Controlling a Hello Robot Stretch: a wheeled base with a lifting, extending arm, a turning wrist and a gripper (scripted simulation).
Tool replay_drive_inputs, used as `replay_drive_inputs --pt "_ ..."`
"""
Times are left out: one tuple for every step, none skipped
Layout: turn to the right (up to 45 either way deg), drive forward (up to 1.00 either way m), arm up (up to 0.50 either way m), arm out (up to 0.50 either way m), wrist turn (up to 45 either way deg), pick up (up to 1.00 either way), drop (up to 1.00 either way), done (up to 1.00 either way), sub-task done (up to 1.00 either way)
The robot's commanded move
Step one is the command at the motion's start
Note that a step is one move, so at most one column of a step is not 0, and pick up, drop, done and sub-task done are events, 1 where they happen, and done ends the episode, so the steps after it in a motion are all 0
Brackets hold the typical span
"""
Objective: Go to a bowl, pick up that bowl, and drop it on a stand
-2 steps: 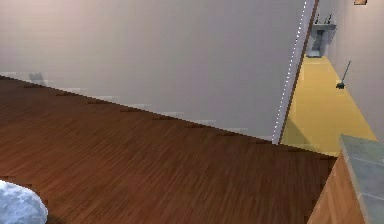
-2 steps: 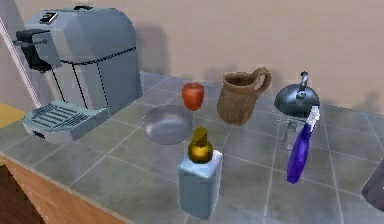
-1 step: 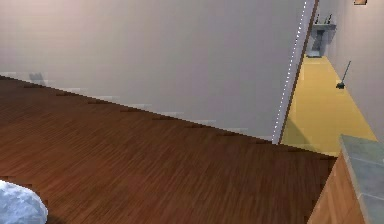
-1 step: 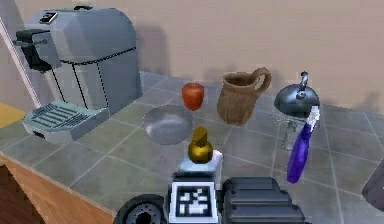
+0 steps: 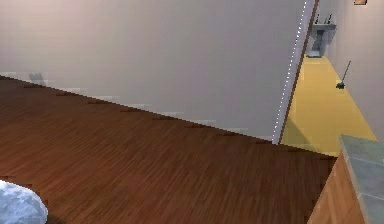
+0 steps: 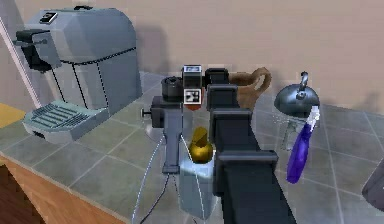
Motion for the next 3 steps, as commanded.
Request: replay_drive_inputs --pt "0.0 0.00 0.00 0.00 45.0 0.00 0.00 0.00 0.00" --pt "0.0 0.00 0.00 0.00 45.0 0.00 0.00 0.00 0.00" --pt "0.0 0.00 0.00 0.00 45.0 0.00 0.00 0.00 0.00"
